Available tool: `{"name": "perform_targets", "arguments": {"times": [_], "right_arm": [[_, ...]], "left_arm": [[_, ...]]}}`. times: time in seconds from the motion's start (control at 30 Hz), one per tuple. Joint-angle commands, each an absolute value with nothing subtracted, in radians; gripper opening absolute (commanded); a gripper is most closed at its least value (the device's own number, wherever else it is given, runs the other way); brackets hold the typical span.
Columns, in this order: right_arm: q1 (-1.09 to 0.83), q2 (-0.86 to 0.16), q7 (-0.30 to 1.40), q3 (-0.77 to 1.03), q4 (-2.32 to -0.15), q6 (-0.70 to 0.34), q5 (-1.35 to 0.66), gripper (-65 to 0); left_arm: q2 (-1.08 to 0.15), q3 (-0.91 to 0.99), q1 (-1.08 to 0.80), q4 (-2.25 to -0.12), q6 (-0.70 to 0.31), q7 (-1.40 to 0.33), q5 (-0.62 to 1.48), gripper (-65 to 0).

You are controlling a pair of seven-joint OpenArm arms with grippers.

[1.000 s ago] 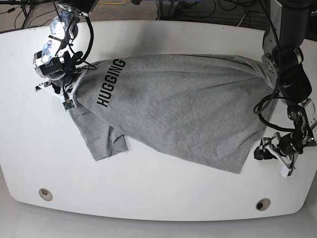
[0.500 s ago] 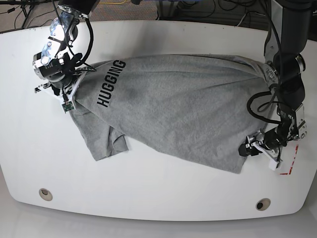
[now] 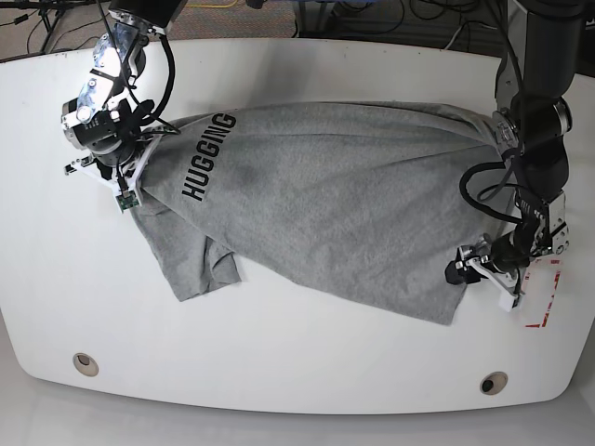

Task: Fold the T-shirt properly
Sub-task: 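Release the left gripper and move it to grasp the shirt's hem corner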

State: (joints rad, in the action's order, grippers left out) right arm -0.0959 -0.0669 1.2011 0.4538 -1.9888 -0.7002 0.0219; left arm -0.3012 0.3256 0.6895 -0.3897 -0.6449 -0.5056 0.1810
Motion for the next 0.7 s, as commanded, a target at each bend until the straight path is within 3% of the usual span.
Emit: {"name": "perform_targets", "arguments": {"times": [0.0, 0.27, 0.37, 0.67], "right_arm": [[-0.082, -0.079, 1.187, 0.456, -2.009, -0.698, 0.022, -62.8], [-0.082, -0.079, 1.187, 0.456, -2.009, -0.698, 0.022, -62.8], [-0.082, -0.077, 1.187, 0.456, -2.009, -0.698, 0.022, -62.8], [-0.082, -0.076, 1.187, 0.456, -2.009, -0.698, 0.022, -62.8]], "left_arm": [[-0.292, 0.305, 0.725, -0.404, -0.653, -0.496, 0.196, -21.9], [-0.286, 0.260, 0.710, -0.404, -0.653, -0.501, 0.196, -22.4], [-0.286, 0.242, 0.708, -0.404, -0.653, -0.501, 0.196, -26.3], [-0.285, 0.226, 0.702, -0.414, -0.653, -0.493, 0.197, -65.0]]}}
